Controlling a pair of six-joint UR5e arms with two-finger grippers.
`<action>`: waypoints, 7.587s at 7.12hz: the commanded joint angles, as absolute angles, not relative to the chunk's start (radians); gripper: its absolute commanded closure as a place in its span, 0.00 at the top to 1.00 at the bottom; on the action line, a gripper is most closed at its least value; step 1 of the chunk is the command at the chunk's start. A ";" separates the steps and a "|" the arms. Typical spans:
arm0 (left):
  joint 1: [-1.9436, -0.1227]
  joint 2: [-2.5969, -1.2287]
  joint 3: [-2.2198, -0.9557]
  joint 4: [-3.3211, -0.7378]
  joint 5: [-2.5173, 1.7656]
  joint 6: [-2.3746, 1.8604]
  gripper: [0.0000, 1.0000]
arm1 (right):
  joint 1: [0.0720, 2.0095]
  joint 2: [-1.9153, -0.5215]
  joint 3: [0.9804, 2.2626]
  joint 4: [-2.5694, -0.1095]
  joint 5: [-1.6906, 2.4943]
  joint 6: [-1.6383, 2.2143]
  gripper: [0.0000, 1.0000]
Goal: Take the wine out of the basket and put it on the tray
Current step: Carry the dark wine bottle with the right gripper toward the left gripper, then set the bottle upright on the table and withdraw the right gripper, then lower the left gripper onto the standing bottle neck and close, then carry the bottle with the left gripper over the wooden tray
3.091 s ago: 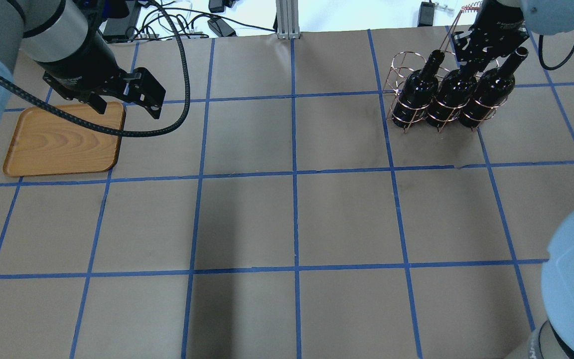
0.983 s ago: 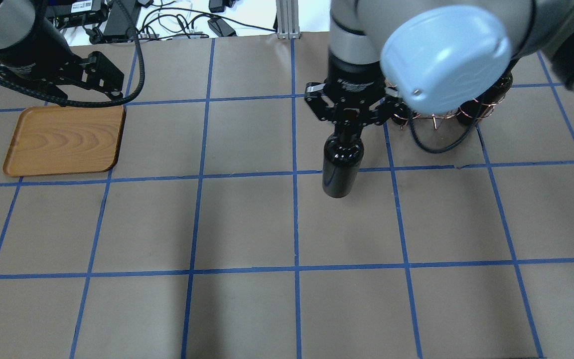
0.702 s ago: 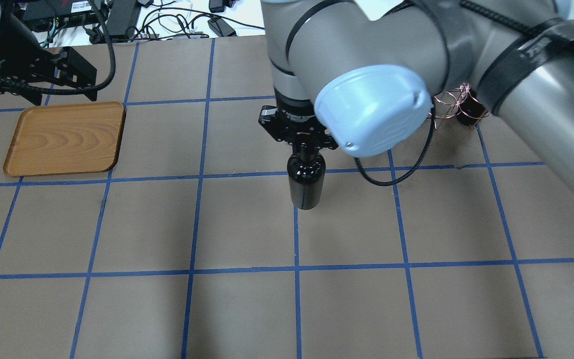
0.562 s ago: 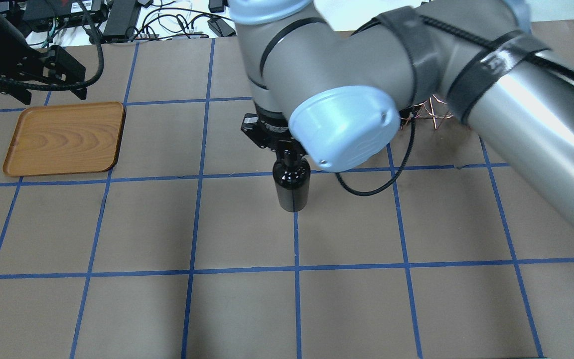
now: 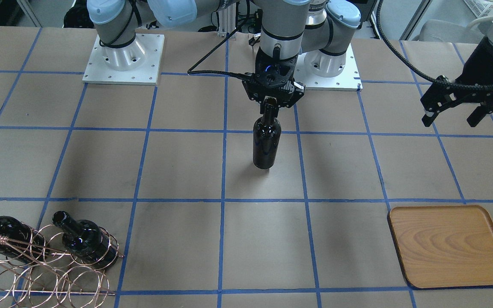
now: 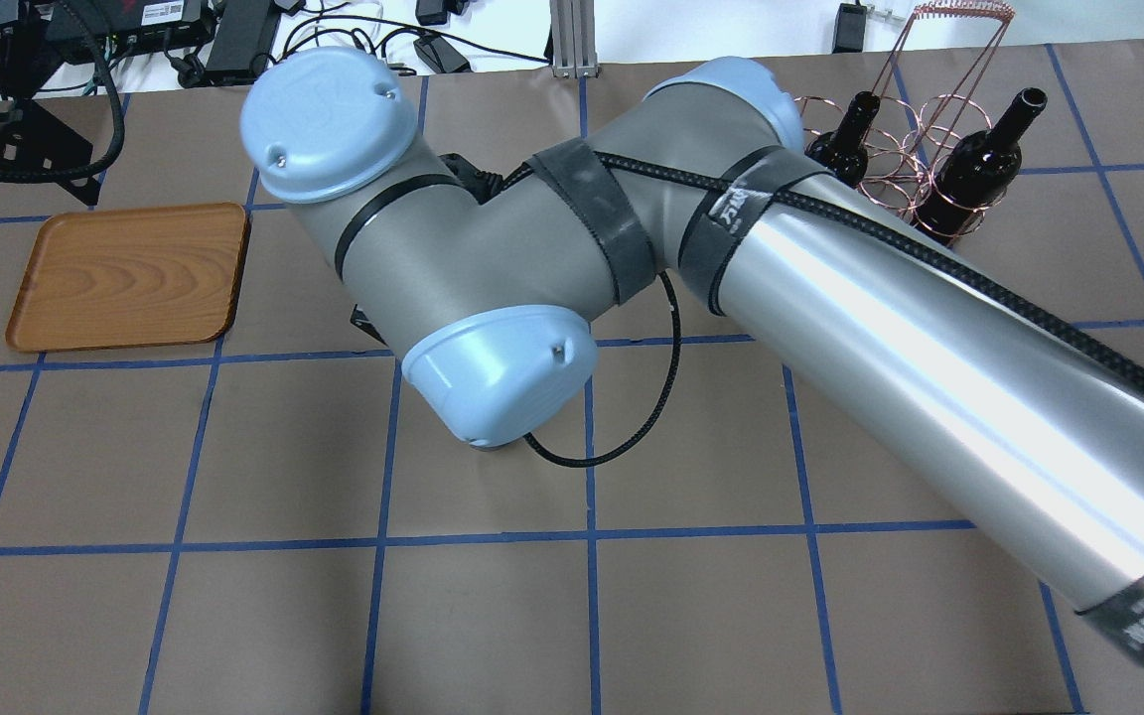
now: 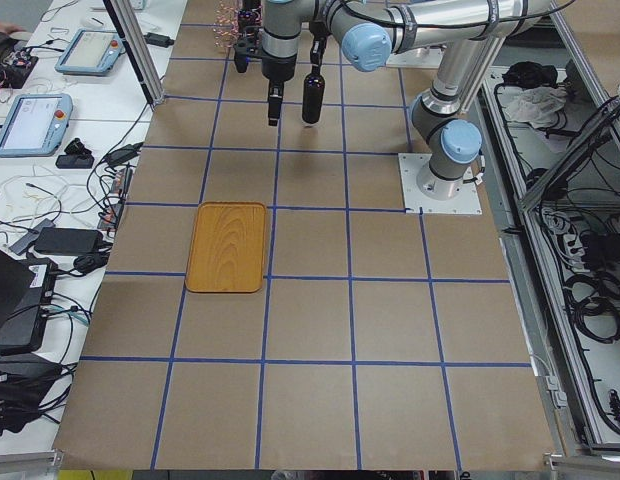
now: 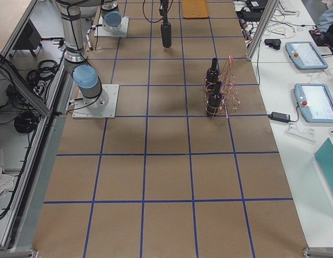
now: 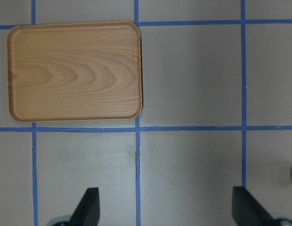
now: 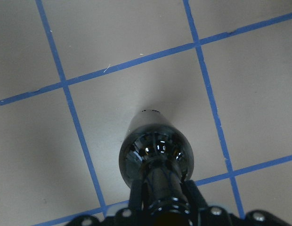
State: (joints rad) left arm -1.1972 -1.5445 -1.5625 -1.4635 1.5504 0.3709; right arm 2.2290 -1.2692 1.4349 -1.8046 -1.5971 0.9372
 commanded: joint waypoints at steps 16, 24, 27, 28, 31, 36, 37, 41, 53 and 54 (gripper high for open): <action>-1.466 -1.551 -1.577 -1.516 1.489 0.104 1.00 | 1.785 -1.491 1.390 -1.511 -1.563 0.237 1.00; -1.709 -1.565 -1.798 -1.388 1.519 -0.117 1.00 | 1.634 -1.563 1.402 -1.543 -1.536 -0.008 1.00; -1.721 -1.566 -1.813 -1.397 1.519 -0.136 0.90 | 1.629 -1.562 1.407 -1.555 -1.537 -0.017 1.00; -1.723 -1.566 -1.813 -1.399 1.516 -0.141 0.84 | 1.628 -1.562 1.407 -1.557 -1.537 -0.011 1.00; -1.723 -1.580 -1.813 -1.402 1.506 -0.143 0.79 | 1.628 -1.563 1.408 -1.549 -1.610 -0.014 1.00; -1.723 -1.589 -1.795 -1.439 1.516 -0.130 0.00 | 1.632 -1.580 1.404 -1.482 -1.600 -0.005 1.00; -1.715 -1.589 -1.770 -1.437 1.519 -0.121 0.00 | 1.632 -1.577 1.393 -1.470 -1.609 -0.003 1.00; -1.536 -1.705 -1.478 -1.501 1.577 0.129 0.00 | 1.629 -1.580 1.388 -1.431 -1.611 0.029 1.00; -1.040 -2.066 -1.154 -1.490 1.595 0.635 0.00 | 1.631 -1.586 1.397 -1.431 -1.612 0.029 1.00; -1.040 -2.072 -1.158 -1.485 1.592 0.634 0.00 | 1.631 -1.586 1.399 -1.430 -1.614 0.029 1.00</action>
State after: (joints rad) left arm -1.0405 -2.0614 -1.1546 -1.4946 1.5941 0.6345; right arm 1.6306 -1.5856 1.3979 -1.4309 -1.6124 0.0291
